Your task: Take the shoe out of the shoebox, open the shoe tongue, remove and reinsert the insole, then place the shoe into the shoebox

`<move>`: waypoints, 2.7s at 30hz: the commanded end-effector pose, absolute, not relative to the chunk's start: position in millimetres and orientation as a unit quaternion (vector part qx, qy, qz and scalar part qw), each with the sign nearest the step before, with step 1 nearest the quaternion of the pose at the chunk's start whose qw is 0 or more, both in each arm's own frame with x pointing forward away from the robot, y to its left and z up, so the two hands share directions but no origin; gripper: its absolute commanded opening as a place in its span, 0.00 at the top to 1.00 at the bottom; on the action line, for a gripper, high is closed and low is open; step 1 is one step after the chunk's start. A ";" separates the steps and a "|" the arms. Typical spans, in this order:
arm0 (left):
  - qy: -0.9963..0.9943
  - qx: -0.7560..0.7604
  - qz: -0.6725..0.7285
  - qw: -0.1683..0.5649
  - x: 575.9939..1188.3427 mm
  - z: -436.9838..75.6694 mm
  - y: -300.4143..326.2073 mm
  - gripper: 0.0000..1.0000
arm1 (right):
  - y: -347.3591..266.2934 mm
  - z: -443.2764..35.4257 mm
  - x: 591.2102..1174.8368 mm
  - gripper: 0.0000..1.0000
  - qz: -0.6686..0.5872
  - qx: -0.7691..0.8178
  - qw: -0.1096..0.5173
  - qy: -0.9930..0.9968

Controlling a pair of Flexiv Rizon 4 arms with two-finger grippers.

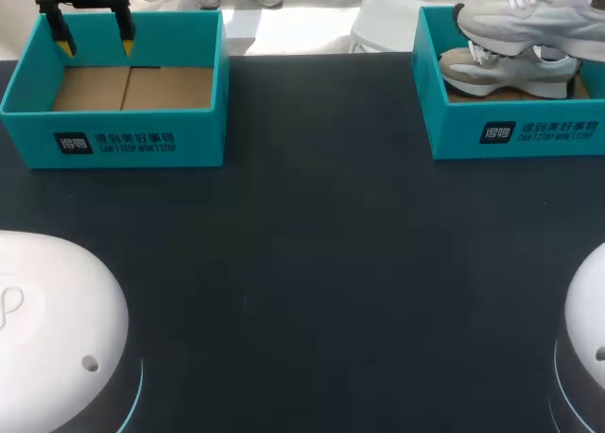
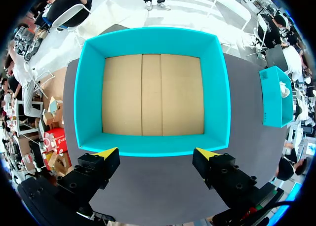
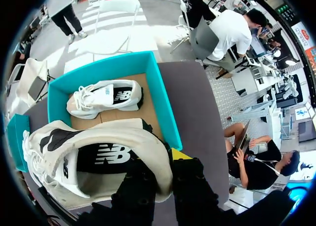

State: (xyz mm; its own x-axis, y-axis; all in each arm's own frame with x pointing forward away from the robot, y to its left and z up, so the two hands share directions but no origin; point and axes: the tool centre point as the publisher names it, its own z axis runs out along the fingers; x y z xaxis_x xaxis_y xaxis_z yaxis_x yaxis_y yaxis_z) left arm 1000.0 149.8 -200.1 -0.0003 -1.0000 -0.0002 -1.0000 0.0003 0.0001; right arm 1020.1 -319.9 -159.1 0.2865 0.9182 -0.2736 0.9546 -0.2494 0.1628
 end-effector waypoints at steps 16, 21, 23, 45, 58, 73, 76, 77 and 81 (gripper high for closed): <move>0.707 -0.707 0.000 0.000 1000.0 -200.0 149.9 0.00 | -163.8 -136.8 941.4 1.00 -0.051 0.780 0.146 0.606; 0.707 -0.707 0.000 0.000 1000.0 -200.0 149.9 0.00 | -120.3 -138.7 910.6 1.00 -0.051 0.764 0.139 0.628; 0.707 -0.707 0.000 0.000 1000.0 -200.0 149.9 0.00 | -103.4 -140.1 897.3 1.00 -0.053 0.757 0.137 0.637; 0.707 -0.707 0.000 0.000 1000.0 -200.0 149.9 0.00 | -51.1 -141.7 843.9 1.00 -0.039 0.742 0.107 0.660; 0.707 -0.707 0.000 0.000 1000.0 -200.0 149.9 0.00 | 1.8 -155.9 805.6 1.00 -0.076 0.753 0.140 0.639; 0.707 -0.707 0.000 0.000 1000.0 -200.0 149.9 0.00 | 69.2 -192.6 749.5 1.00 -0.065 0.759 0.119 0.637; 0.707 -0.707 0.000 0.000 1000.0 -200.0 149.9 0.00 | 77.9 -209.2 741.7 1.00 -0.058 0.754 0.124 0.642; 0.707 -0.707 0.000 0.000 1000.0 -200.0 149.9 0.00 | 79.6 -215.7 739.8 1.00 -0.056 0.754 0.122 0.643; 0.707 -0.707 0.000 0.000 1000.0 -200.0 149.9 0.00 | 86.8 -239.3 729.7 1.00 -0.066 0.746 0.133 0.649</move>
